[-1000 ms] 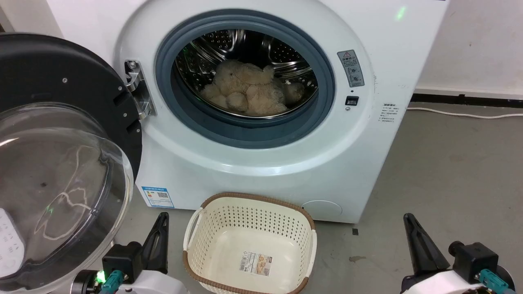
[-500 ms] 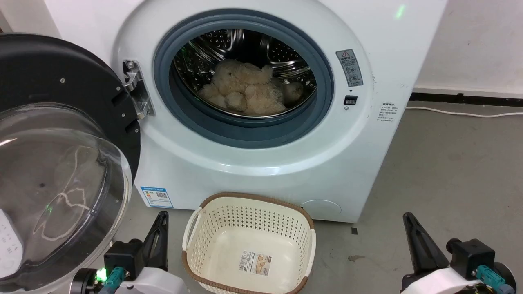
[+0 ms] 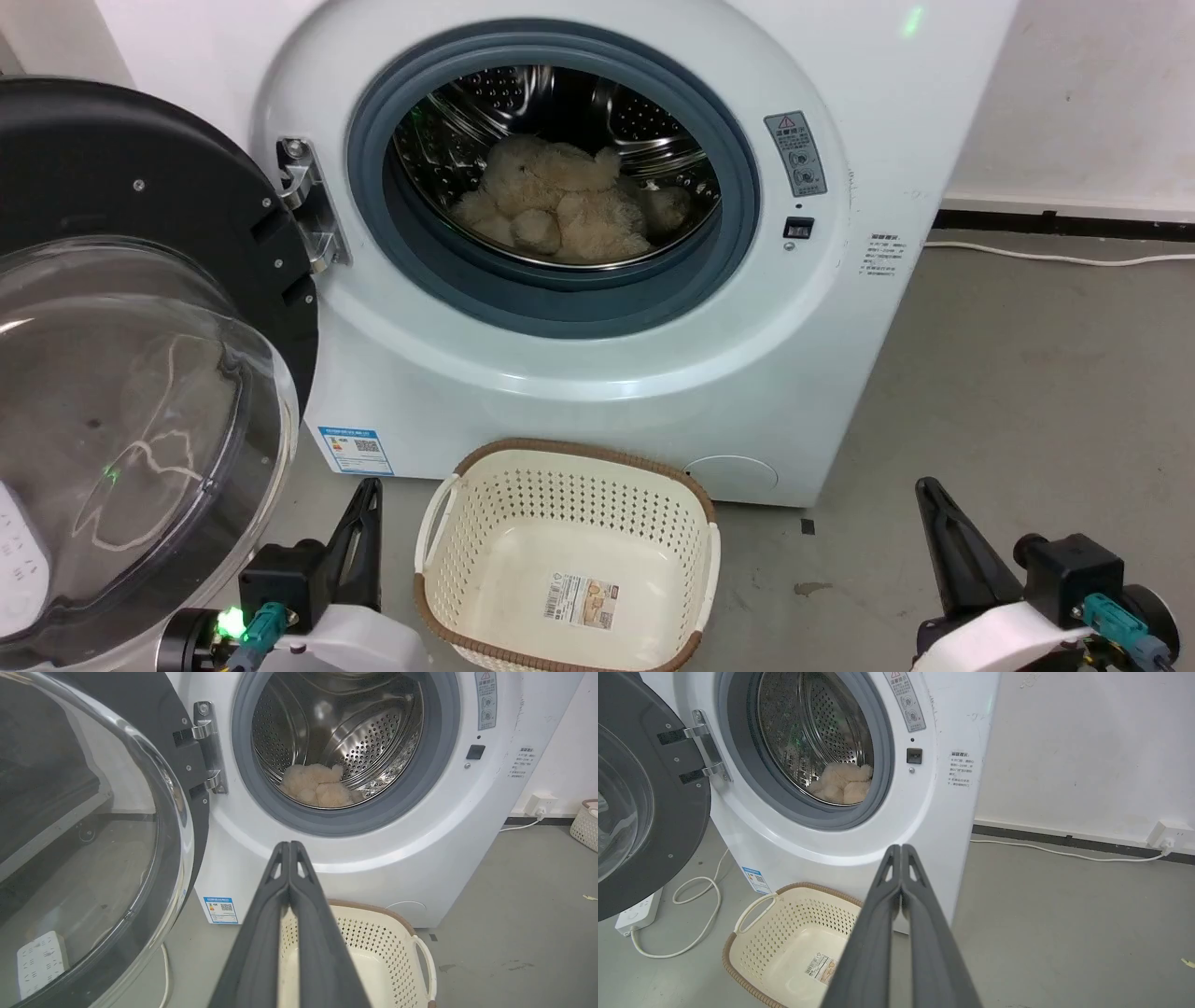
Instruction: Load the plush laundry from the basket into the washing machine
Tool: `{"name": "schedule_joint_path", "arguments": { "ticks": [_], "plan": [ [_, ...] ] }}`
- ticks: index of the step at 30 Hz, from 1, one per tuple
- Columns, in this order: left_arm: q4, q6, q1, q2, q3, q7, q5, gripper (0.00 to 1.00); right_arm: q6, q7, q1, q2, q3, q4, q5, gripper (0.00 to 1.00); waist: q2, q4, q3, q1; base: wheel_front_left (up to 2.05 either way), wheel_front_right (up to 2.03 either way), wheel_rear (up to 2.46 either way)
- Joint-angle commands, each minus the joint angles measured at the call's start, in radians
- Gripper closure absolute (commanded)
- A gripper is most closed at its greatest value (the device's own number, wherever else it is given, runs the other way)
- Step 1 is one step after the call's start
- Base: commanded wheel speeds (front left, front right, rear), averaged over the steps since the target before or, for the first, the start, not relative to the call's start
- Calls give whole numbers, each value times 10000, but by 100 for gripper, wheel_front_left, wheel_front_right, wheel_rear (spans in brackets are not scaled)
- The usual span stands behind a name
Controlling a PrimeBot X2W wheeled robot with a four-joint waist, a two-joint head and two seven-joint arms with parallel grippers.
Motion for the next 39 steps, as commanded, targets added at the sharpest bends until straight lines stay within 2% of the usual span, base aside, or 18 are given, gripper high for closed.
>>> {"name": "schedule_joint_path", "arguments": {
  "ticks": [1, 39],
  "plan": [
    [-82, 88, -120, -34, 49, 64, 101, 100, 6, 75, -135, -6, -20, -79, -122, 100, -1, -4, 2, 0, 0, 0, 0],
    [-436, 193, -206, -273, 352, 783, 732, 100, 8, 799, -341, -8, -81, -361, -764, 100, -1, -93, 37, 0, 0, 0, 0]
  ]
}}
